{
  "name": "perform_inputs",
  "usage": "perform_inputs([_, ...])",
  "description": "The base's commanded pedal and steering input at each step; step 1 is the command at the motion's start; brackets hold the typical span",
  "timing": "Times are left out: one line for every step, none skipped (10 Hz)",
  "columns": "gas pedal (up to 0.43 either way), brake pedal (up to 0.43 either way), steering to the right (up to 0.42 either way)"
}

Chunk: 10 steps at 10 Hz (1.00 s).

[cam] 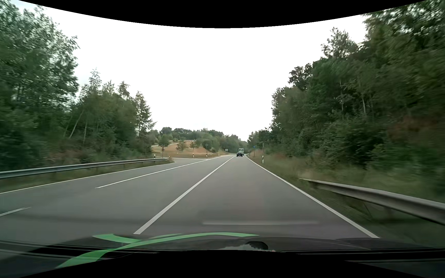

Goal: Follow the waypoints while adhering to traffic rules and regulations

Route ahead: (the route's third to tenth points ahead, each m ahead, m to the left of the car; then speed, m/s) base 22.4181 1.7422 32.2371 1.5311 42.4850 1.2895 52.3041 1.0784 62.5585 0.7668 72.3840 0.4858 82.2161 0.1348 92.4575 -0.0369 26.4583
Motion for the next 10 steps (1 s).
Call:
perform_inputs([0.0,0.0,0.0])
perform_inputs([0.0,0.0,0.0])
perform_inputs([0.008,0.0,0.0])
perform_inputs([0.008,0.0,0.0])
perform_inputs([0.008,0.0,0.0])
perform_inputs([0.008,0.0,0.0])
perform_inputs([0.008,0.0,0.0])
perform_inputs([0.008,0.0,0.0])
perform_inputs([0.039,0.0,0.0])
perform_inputs([0.067,0.0,0.001])
